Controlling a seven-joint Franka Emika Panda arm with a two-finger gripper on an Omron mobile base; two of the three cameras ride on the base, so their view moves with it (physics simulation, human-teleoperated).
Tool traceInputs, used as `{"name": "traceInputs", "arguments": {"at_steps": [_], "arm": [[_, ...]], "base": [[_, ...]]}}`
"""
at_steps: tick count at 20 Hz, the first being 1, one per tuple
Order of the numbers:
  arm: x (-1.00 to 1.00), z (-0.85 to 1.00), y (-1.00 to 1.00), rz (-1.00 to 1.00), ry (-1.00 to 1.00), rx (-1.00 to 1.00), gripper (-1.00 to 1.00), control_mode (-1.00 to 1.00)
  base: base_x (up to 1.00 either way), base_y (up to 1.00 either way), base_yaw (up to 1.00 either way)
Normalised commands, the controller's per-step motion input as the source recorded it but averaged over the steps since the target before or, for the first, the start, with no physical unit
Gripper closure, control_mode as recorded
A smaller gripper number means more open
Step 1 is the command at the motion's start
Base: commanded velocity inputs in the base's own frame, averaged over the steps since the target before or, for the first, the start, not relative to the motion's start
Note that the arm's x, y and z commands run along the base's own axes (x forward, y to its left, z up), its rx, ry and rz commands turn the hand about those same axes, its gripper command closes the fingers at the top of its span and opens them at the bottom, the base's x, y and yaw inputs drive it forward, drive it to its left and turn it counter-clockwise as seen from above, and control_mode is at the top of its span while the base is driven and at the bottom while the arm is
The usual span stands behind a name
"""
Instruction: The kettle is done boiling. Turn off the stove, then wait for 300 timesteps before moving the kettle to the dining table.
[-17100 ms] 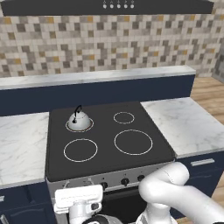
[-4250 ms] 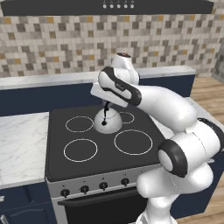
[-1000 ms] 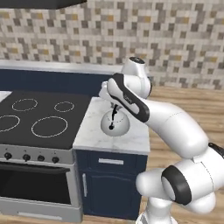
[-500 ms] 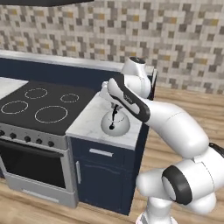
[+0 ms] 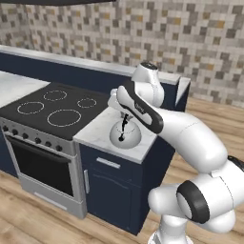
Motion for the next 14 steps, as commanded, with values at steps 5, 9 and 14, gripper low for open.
{"name": "traceInputs", "arguments": {"at_steps": [5,9,14], "arm": [[0.00,0.00,0.00,0.00,0.00,0.00,1.00,1.00],[0.00,0.00,0.00,0.00,0.00,0.00,1.00,1.00],[0.00,0.00,0.00,0.00,0.00,0.00,1.00,1.00]], "base": [[0.01,-0.64,0.32],[-0.01,-0.66,0.34],[-0.05,-0.62,0.35]]}}
